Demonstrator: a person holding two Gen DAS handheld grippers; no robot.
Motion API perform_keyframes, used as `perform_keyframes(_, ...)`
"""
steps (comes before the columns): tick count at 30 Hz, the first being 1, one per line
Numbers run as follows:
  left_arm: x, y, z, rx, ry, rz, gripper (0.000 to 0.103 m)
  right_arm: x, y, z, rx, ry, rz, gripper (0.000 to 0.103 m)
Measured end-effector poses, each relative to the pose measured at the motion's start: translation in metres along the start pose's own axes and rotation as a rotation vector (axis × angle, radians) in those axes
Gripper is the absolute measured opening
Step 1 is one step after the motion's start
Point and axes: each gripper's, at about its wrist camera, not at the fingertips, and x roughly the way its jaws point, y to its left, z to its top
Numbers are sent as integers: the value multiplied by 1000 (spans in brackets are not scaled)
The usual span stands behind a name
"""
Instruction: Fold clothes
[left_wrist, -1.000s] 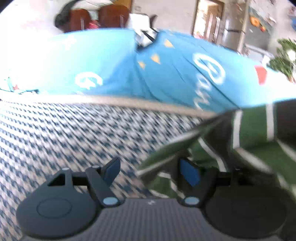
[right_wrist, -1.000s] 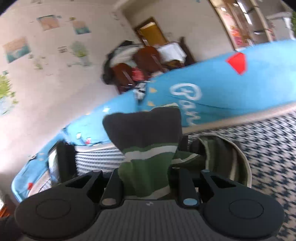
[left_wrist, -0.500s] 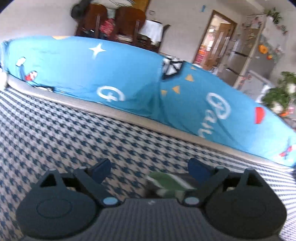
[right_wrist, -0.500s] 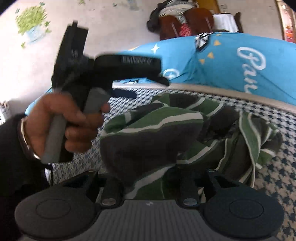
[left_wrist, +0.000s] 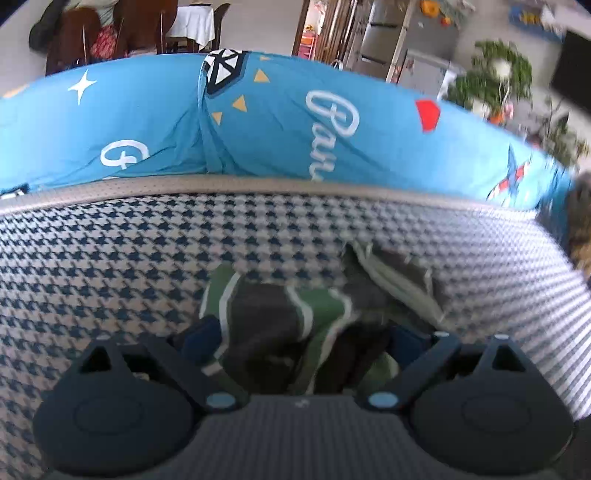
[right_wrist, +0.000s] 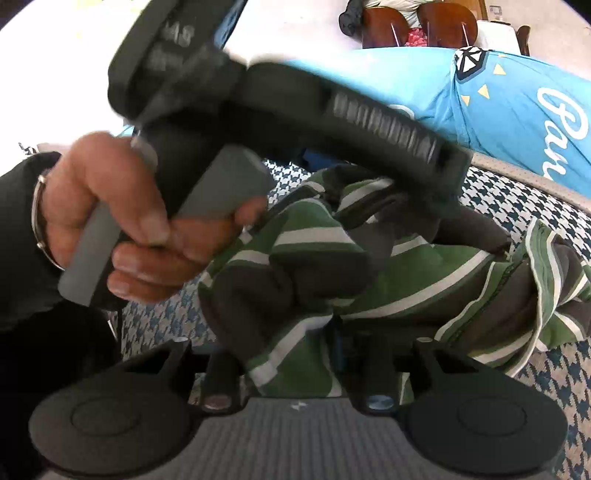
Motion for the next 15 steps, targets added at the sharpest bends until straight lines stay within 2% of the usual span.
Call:
perform_keyframes(4,4,10,-18,-5,24,62,92,-12,0,-2,-30,-1,-7,33)
perform_keyframes(9,-7,26,-29,-31,9,133,92,-42,-7,-2,-7,-67,-46,36)
perform_keyframes(13,-21,41,-39,-104,-2,147,92,-63,-21,-1,54,-131,-129,51)
perform_keyframes(15,-26,45,-45,-128,-5,153,92,-66,-22,2,103,-141,-180,54)
